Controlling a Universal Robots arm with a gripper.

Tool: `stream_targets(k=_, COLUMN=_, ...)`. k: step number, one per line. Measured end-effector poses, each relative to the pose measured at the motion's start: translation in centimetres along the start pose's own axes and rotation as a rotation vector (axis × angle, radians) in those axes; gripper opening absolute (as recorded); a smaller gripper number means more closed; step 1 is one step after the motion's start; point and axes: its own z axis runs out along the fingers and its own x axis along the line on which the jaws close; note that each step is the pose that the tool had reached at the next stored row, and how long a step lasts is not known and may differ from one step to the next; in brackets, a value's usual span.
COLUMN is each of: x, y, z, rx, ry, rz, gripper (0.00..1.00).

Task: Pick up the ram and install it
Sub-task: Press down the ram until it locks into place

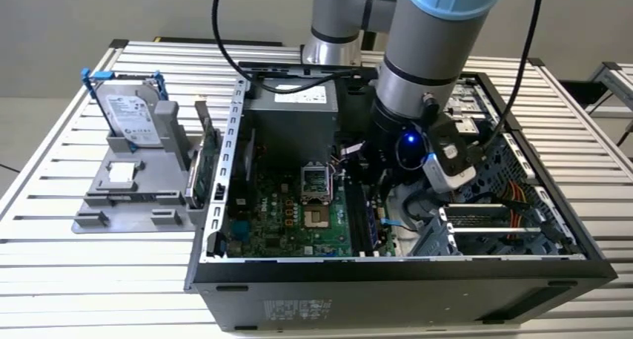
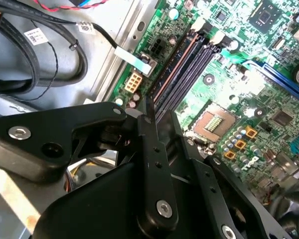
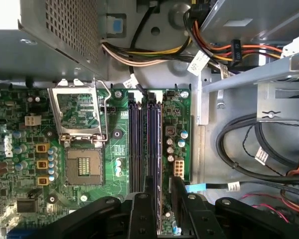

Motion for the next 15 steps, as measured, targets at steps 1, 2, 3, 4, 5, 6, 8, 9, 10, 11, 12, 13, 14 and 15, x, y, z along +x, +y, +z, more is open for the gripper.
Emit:
stream_targets(k=1, x=0.0, y=0.0, z=-0.08, rx=-0.0005, ry=0.0, rz=0.0, gripper=1.0)
stream_targets(k=2, x=0.0, y=0.0, z=-0.07, rx=-0.0006, ry=0.0, rz=0.0, gripper=1.0)
stream_targets(k=3, x=0.0, y=0.0, z=-0.07, rx=-0.0004, ry=0.0, rz=0.0, gripper=1.0)
stream_targets(k=4, x=0.0, y=0.0, z=-0.07, rx=-0.0004, ry=0.0, rz=0.0, gripper=1.0)
stream_targets(k=5, x=0.0, y=0.0, z=-0.08, rx=-0.0004, ry=0.0, rz=0.0, gripper=0.0)
stream_targets(k=6, x=0.0, y=0.0, z=-0.08, rx=-0.0003, ry=0.0, rz=0.0, gripper=0.0)
stream_targets(k=8, x=0.0, y=0.0, z=-0.08, rx=-0.0002, ry=0.0, rz=-0.001, gripper=0.0)
stream_targets(k=9, x=0.0, y=0.0, z=-0.08, rx=-0.0002, ry=0.0, rz=-0.001, gripper=0.0)
stream_targets(k=10, x=0.0, y=0.0, z=-0.08, rx=-0.0002, ry=0.0, rz=-0.001, gripper=0.0)
stream_targets(k=11, x=0.0, y=0.0, z=-0.08, rx=-0.0002, ry=0.0, rz=-0.002, gripper=0.0)
stream_targets(k=12, x=0.0, y=0.0, z=-0.08, rx=-0.0002, ry=0.0, rz=-0.002, gripper=0.0)
stream_targets(k=13, x=0.0, y=0.0, z=-0.08, rx=-0.0002, ry=0.0, rz=-0.003, gripper=0.0)
stream_targets(k=14, x=0.0, y=0.0, z=-0.08, rx=-0.0002, ry=0.0, rz=-0.003, gripper=0.0)
stream_targets(k=15, x=0.0, y=0.0, z=-0.08, rx=-0.0002, ry=0.0, rz=-0.003, gripper=0.0)
